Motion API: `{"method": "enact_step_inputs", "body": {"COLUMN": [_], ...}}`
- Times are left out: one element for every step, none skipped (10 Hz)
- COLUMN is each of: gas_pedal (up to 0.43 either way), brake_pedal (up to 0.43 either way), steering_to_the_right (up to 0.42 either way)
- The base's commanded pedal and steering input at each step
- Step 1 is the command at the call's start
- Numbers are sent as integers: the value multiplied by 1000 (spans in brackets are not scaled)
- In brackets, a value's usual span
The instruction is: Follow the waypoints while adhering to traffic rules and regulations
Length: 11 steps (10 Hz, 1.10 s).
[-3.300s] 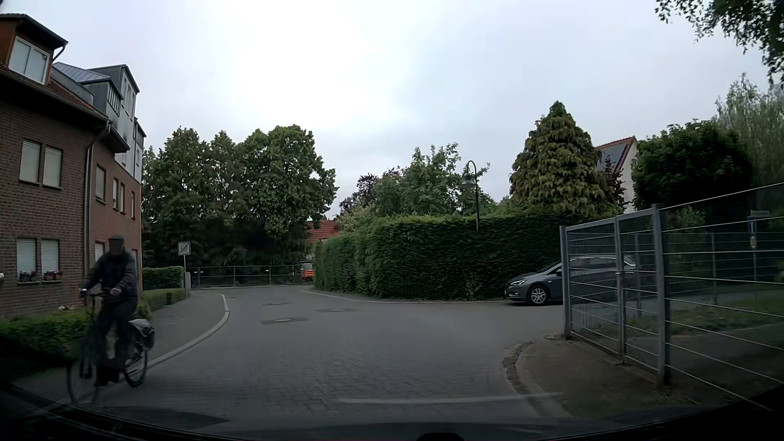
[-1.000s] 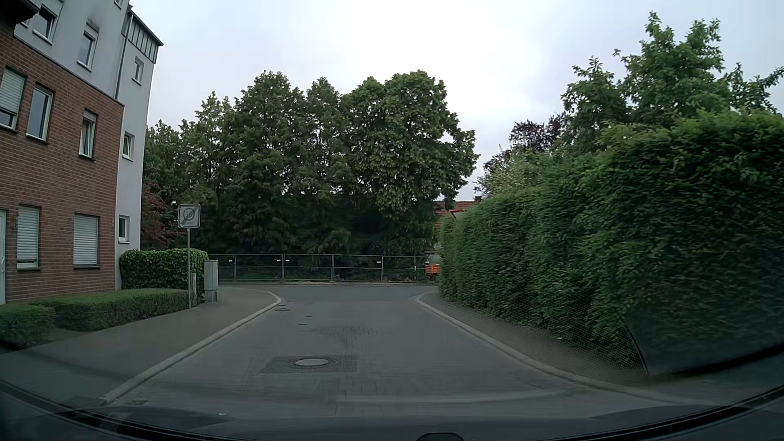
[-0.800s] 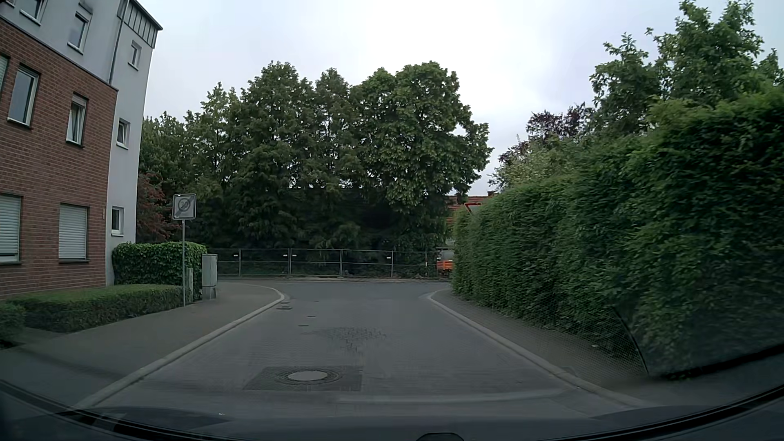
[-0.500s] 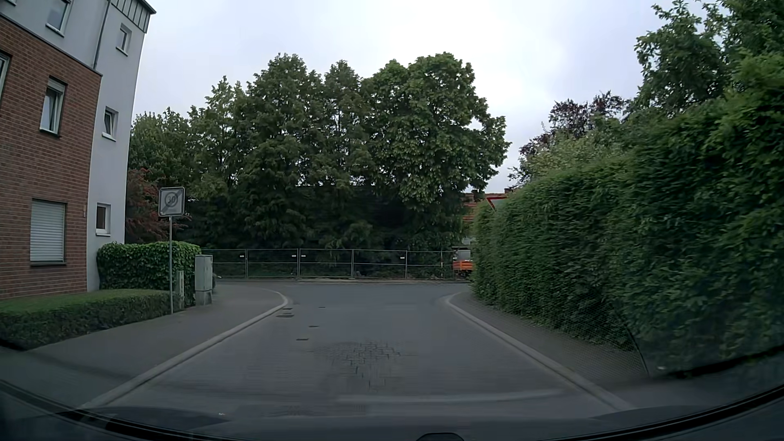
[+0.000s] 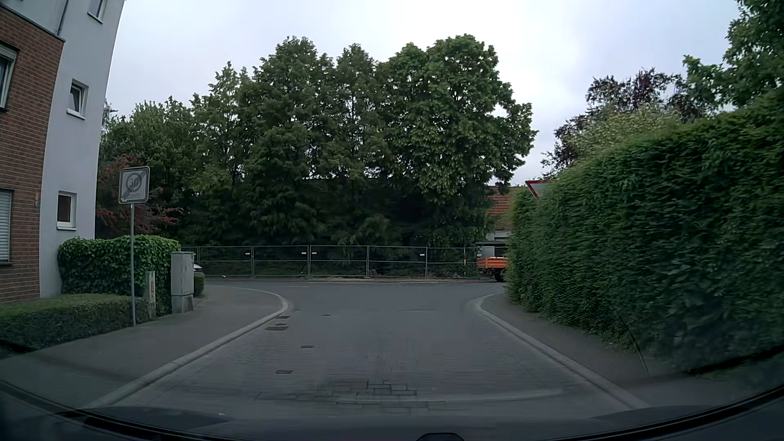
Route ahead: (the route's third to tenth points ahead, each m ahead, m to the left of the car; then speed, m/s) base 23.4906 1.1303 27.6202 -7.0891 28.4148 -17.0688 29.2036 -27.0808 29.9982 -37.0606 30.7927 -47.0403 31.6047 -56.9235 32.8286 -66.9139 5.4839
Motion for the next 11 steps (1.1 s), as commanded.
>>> {"method": "enact_step_inputs", "body": {"gas_pedal": [98,87,79,59,59,59,59,67,67,67,67], "brake_pedal": [0,0,0,0,0,0,0,0,0,0,0], "steering_to_the_right": [-41,-25,-11,-6,-8,-5,-2,11,21,16,5]}}
